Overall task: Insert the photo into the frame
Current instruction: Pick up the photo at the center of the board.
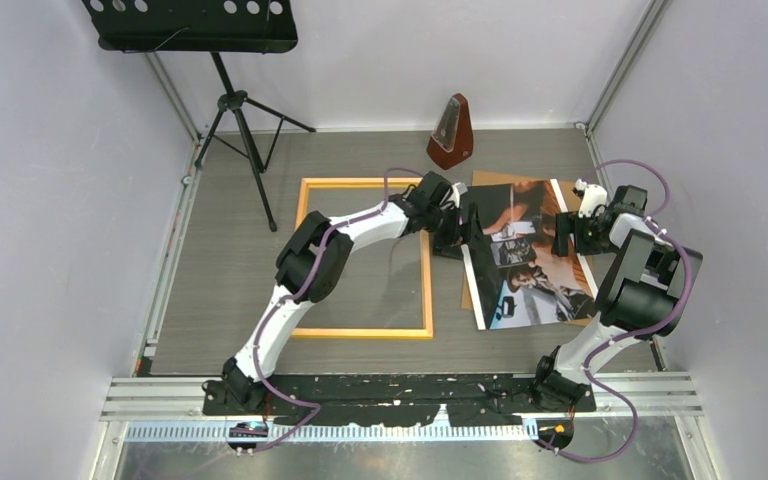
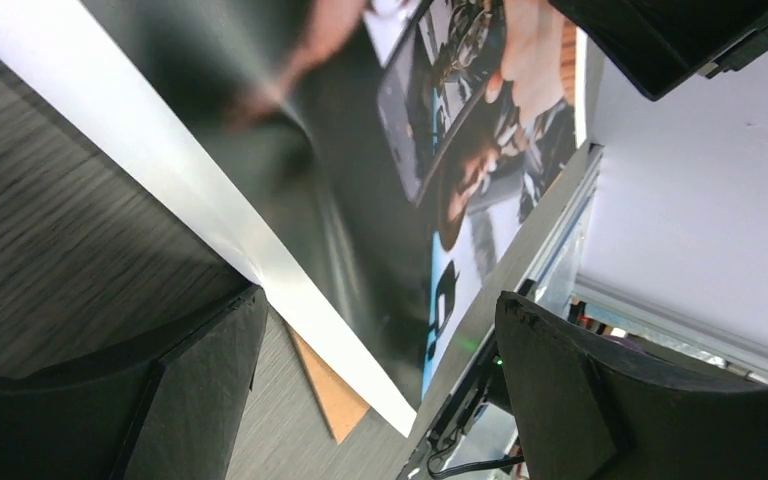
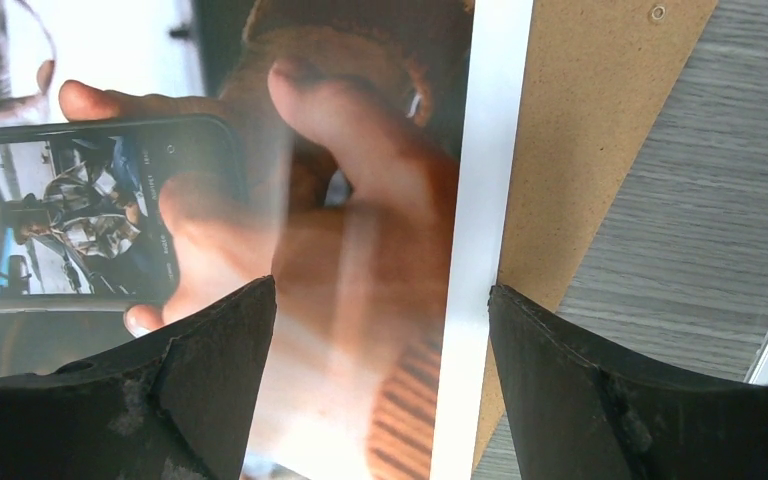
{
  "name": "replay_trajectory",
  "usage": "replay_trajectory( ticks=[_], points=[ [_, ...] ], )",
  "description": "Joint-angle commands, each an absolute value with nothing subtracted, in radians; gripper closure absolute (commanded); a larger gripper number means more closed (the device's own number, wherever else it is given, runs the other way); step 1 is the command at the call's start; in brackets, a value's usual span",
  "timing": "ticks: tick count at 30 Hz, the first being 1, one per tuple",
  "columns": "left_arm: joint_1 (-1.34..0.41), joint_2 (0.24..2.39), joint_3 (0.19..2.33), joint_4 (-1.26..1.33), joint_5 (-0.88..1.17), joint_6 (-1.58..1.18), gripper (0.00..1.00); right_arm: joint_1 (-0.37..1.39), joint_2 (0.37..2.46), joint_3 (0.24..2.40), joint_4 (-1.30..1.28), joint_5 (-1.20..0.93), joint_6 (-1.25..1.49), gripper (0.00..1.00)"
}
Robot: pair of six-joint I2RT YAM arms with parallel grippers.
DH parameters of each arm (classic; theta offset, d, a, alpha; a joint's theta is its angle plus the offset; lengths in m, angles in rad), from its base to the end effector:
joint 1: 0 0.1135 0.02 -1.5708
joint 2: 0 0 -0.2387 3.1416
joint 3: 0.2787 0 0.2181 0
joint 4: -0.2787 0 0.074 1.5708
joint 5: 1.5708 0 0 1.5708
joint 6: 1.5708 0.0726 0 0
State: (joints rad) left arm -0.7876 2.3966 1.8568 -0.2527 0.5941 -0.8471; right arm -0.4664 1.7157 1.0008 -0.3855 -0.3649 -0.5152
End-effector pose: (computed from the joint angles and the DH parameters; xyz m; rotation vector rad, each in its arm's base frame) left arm 0.3242 -0.3833 0.1235 0.2578 2.7020 -1.3695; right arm 0.2943 -0.1191 0.1311 -0.1754 2.5538 0.1273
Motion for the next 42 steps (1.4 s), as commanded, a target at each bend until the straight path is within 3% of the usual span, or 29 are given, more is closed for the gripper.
replay_trajectory(
  ticks=[1, 17, 42],
  points=[
    [-0.799, 2.473, 1.83, -0.191, 0.632, -0.906, 0.11, -0.45, 1.73, 1.006, -0.46, -0.404, -0.516, 0.16],
    [-0.767, 2.456, 1.711, 0.217, 0.778, -1.076, 0.12, -0.451, 1.71, 1.0, -0.462, -0.411, -0.517, 0.17],
    [-0.709, 2.353, 1.691, 0.13, 0.739, -0.906, 0.11, -0.398, 1.691, 1.012, -0.519, -0.475, -0.528, 0.21]
  ],
)
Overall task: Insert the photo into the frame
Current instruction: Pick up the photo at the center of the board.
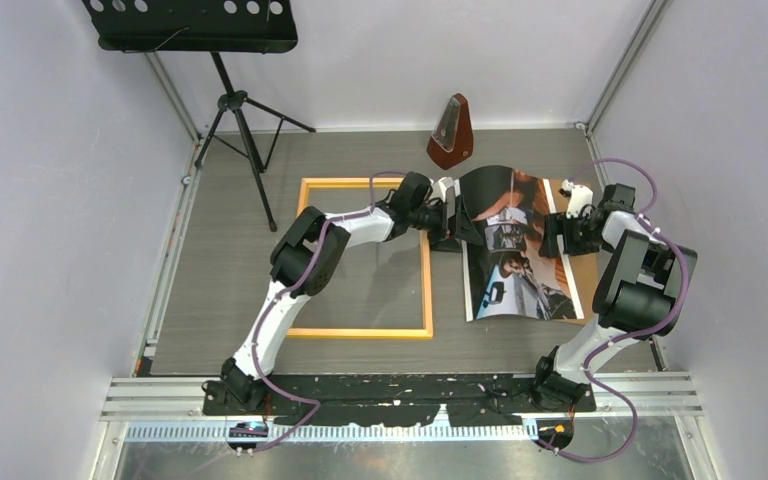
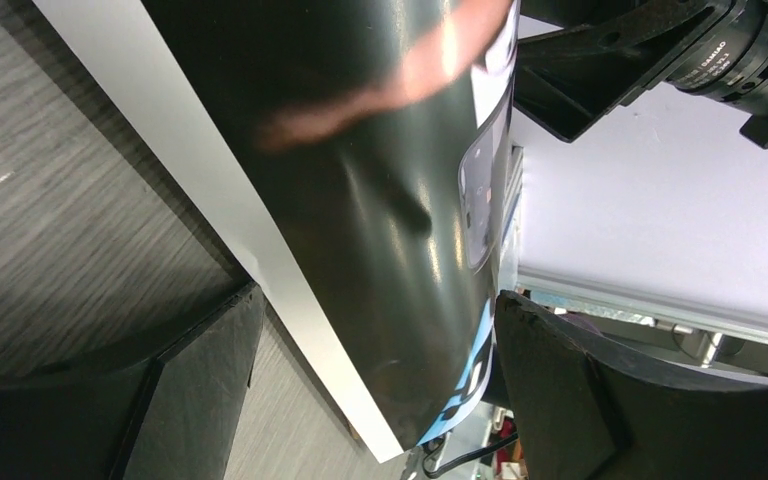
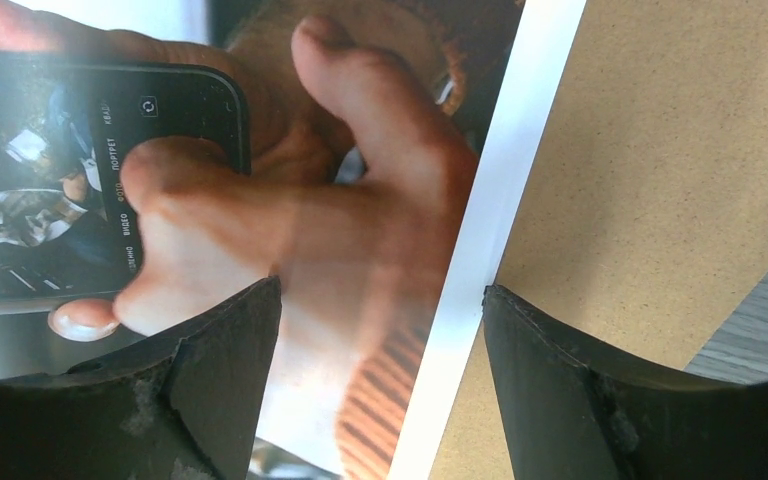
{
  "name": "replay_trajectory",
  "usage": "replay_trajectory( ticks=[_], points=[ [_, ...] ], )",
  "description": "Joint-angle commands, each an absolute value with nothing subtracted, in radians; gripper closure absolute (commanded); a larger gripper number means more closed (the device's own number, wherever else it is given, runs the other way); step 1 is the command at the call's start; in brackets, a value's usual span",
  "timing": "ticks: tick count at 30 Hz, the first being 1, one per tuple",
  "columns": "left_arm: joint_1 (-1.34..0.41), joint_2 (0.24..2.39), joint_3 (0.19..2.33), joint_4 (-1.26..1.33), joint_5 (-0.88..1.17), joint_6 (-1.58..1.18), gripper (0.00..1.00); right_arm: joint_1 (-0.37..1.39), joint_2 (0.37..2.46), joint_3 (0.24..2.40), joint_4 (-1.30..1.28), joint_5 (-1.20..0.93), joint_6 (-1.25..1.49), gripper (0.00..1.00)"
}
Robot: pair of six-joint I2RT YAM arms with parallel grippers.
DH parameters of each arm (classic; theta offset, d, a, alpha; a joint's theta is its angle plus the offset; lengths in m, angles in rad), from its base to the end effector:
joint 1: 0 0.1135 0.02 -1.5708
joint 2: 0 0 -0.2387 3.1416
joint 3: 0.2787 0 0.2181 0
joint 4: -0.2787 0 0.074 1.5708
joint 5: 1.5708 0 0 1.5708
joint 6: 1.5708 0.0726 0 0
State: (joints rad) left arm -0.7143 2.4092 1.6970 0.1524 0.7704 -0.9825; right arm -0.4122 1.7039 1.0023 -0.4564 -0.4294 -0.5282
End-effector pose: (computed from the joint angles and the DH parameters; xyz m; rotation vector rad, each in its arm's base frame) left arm 0.3464 -0.3672 0.1145 0.2190 2.5210 -1.6872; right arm 0.2931 -0.0952 0.1323 -0.2664 2.5621 0.2561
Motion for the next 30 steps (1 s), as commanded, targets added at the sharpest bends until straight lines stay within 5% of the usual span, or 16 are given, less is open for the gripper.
replay_trajectory(
  ticks=[1, 10, 30],
  points=[
    [-0.709, 2.352, 1.693, 0.132, 0.742, -0.898, 0.11, -0.397, 1.692, 1.014, -0.523, -0.475, -0.528, 0.21],
    [-0.7, 2.339, 1.647, 0.291, 0.793, -0.915, 0.01, -0.377, 1.698, 1.015, -0.524, -0.45, -0.52, 0.22],
    [-0.696, 2.325, 1.585, 0.61, 0.871, -1.175, 0.0, -0.356, 1.727, 1.028, -0.518, -0.412, -0.477, 0.23]
  ],
)
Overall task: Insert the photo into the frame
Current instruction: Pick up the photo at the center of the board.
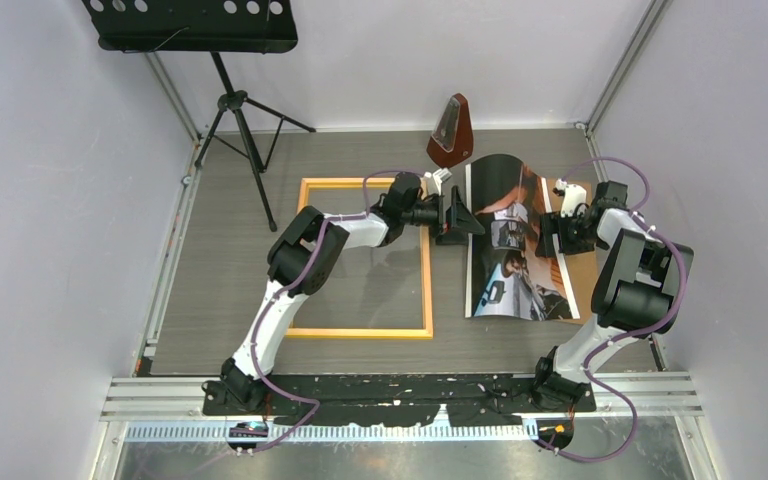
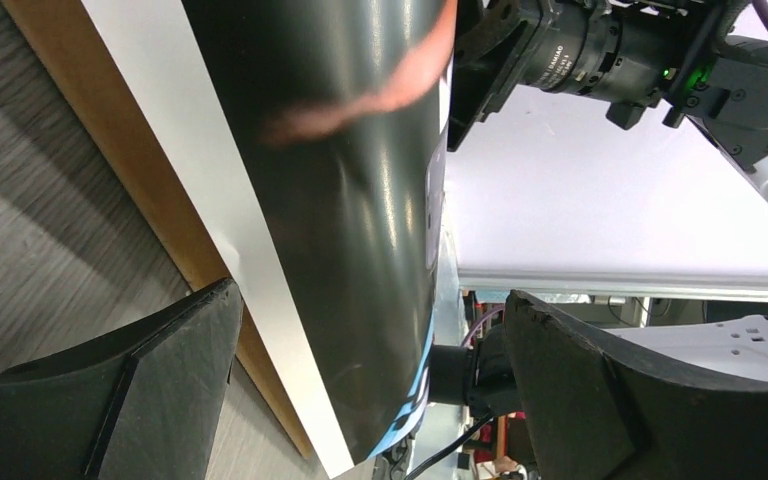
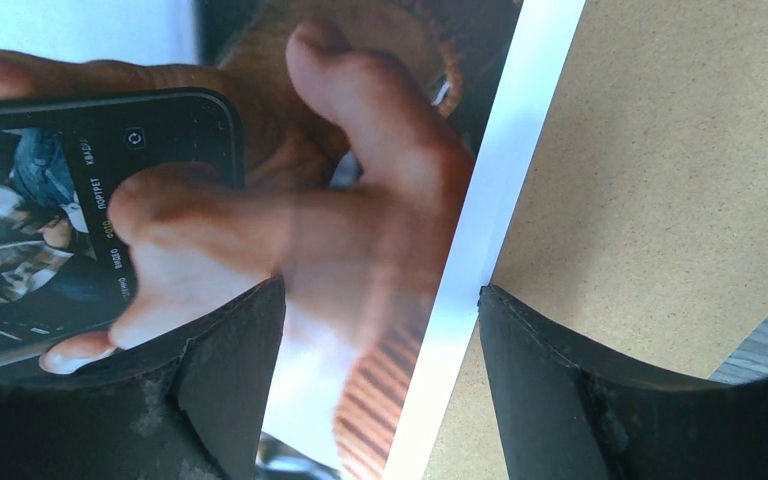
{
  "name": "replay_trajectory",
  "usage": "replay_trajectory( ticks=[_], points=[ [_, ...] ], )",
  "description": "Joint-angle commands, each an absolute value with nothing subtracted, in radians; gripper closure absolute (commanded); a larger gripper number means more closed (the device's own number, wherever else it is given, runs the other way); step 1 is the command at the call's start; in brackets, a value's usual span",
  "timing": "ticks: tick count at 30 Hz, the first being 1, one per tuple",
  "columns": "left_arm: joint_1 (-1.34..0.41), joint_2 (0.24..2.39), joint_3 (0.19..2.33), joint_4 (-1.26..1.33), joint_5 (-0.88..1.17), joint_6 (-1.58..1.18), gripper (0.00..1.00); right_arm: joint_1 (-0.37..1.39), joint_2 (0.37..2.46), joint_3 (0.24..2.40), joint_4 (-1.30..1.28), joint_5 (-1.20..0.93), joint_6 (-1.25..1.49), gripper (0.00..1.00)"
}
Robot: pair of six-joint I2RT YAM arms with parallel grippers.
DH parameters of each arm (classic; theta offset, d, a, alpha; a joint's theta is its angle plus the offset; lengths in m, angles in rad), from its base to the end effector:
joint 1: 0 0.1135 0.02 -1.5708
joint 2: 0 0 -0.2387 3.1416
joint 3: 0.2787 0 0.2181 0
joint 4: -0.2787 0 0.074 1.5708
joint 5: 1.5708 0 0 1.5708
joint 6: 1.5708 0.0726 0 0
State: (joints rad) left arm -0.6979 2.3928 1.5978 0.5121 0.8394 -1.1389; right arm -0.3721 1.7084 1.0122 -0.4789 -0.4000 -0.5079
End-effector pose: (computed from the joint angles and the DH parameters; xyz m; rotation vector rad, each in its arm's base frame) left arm 0.3500 -0.3641 0.1341 0.2371 2.2999 -1.9017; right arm 0.2957 -0.0851 0.1315 -0.2825 2.5934 0.2555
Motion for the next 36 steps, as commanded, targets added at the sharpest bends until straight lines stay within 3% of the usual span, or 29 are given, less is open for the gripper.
replay_trajectory(
  ticks=[1, 36],
  points=[
    [-0.696, 2.323, 1.58, 0.614, 0.871, -1.177, 0.0, -0.355, 1.728, 1.029, -0.518, -0.412, -0.476, 0.23],
    [-0.722, 2.346, 1.574, 0.947, 0.912, -1.44, 0.03, -0.335, 1.726, 1.022, -0.506, -0.382, -0.46, 0.25]
  ],
)
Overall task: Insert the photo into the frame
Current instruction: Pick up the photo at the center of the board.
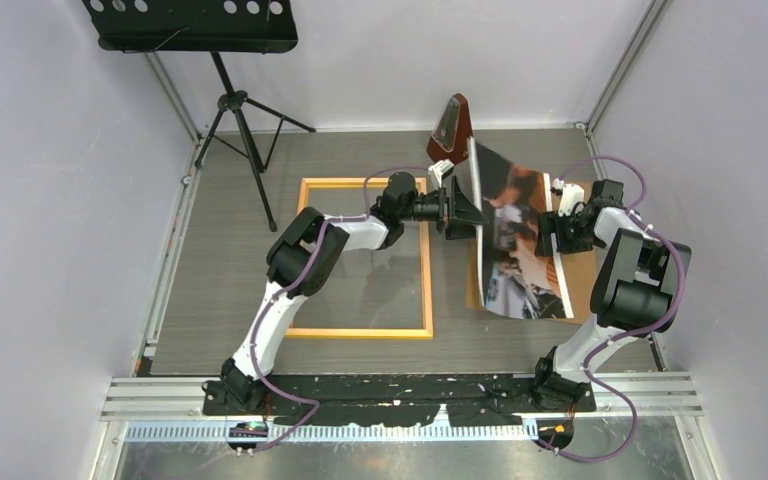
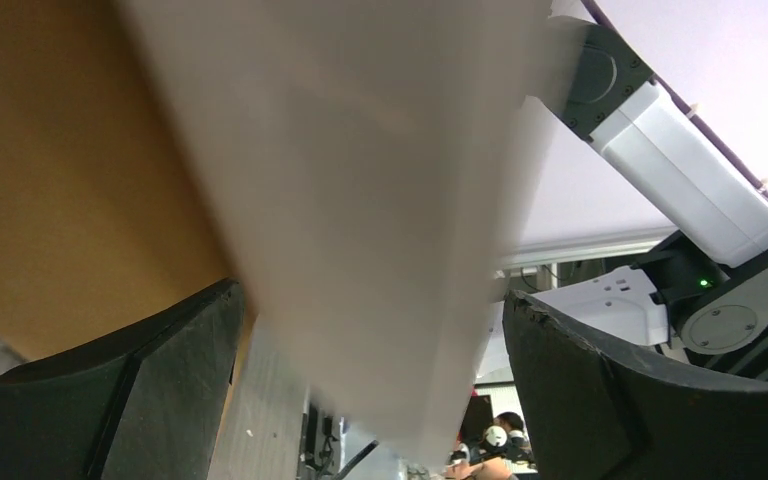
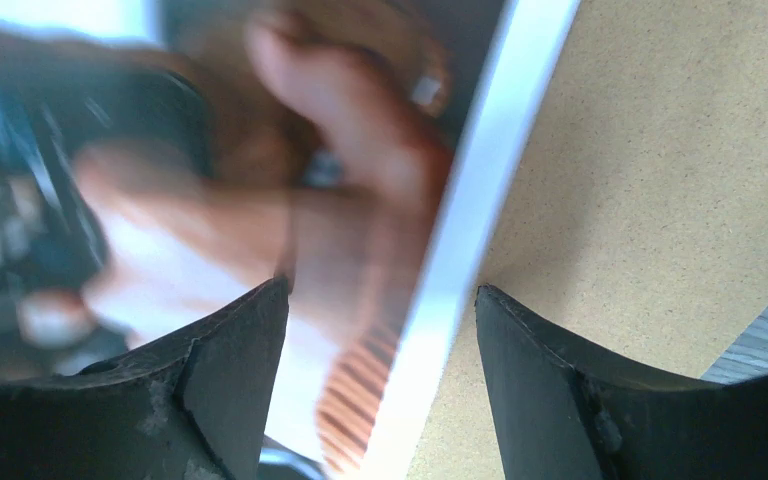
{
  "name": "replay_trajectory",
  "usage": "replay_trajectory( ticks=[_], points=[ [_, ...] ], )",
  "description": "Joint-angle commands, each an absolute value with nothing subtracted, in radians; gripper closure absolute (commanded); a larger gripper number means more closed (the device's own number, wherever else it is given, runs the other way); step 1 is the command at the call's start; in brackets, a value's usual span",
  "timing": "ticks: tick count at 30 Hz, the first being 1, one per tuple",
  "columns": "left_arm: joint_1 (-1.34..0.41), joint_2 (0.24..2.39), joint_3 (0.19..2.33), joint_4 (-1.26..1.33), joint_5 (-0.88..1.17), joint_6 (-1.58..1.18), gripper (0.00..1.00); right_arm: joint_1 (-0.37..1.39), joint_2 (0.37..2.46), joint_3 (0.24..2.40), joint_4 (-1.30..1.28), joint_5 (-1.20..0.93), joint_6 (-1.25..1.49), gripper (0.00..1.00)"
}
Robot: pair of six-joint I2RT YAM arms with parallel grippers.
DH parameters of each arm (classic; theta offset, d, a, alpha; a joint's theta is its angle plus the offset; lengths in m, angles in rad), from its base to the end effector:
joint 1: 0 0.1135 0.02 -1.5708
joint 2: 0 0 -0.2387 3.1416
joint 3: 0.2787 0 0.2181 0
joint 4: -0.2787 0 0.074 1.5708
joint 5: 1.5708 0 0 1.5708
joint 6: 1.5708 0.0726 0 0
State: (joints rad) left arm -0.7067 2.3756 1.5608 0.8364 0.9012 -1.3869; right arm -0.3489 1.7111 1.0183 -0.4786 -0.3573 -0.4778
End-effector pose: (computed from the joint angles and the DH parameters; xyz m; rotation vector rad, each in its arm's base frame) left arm 0.3422 -0.3670 0.1701 0.2527 2.1133 -2.1499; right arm 0.2984 -0.0815 0.1313 -0.2651 2.6162 0.2209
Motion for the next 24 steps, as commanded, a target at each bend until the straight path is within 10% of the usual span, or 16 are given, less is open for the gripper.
replay_trajectory(
  ticks=[1, 24],
  points=[
    [-0.723, 2.346, 1.573, 0.952, 0.912, -1.447, 0.03, -0.334, 1.726, 1.021, -0.506, -0.382, -0.459, 0.25],
    [-0.727, 2.296, 1.624, 0.146, 0.759, -0.986, 0.32, -0.332, 1.717, 1.014, -0.503, -0.38, -0.458, 0.26]
  ],
)
